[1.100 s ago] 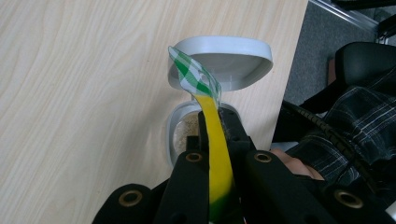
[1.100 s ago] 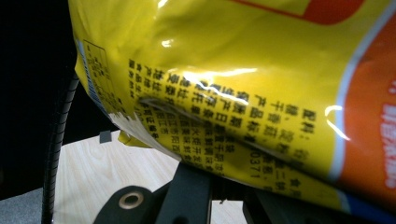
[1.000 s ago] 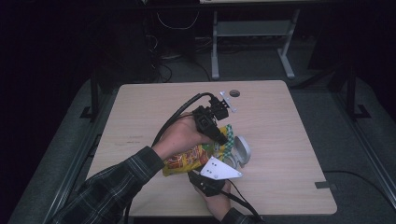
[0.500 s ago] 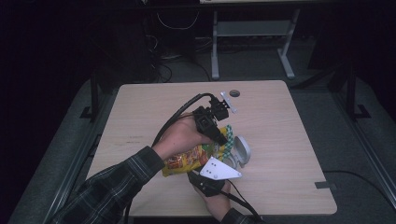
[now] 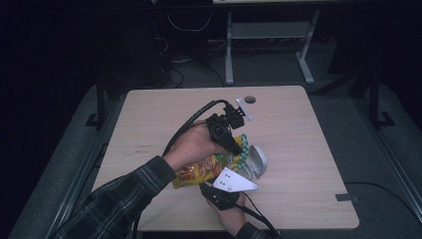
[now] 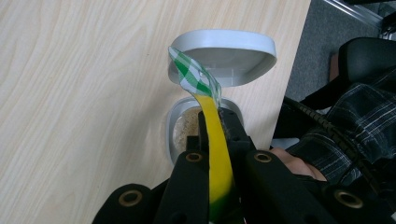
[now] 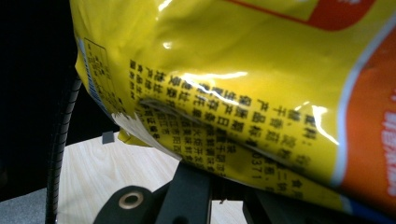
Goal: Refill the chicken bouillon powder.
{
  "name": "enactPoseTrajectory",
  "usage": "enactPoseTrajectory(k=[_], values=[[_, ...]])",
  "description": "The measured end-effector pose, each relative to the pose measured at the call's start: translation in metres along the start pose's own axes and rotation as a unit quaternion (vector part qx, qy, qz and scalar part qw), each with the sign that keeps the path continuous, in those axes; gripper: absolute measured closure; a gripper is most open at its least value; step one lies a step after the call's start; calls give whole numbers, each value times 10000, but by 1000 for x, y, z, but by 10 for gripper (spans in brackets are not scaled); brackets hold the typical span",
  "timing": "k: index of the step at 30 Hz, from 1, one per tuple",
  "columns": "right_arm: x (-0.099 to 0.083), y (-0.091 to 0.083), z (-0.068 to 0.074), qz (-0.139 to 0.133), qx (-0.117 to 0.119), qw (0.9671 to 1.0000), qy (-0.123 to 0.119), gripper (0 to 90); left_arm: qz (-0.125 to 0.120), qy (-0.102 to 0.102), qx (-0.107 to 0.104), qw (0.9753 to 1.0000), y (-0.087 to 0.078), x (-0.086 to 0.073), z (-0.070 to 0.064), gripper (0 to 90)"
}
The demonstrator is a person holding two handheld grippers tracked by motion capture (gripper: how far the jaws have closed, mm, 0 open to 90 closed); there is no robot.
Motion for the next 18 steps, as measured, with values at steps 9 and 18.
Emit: enactPoseTrajectory(k=[9,18], values=[[1,-1,-2,-5,-15,10000,1,900,-20,20,8,10000,0,3,0,897],[2,-1,-3,-36,-32,10000,2,900,-4,26,19,10000,-1,4,-1,897]])
Point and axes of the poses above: each handheld gripper's, and its own axes: y roughly forward along the jaws, x roughly out of its top, z roughly to its left, the point moved 4 cm from there along y, roughly forward along the jaws, and after that the axes turned 4 degrees about -x, right-handed, at the moved point
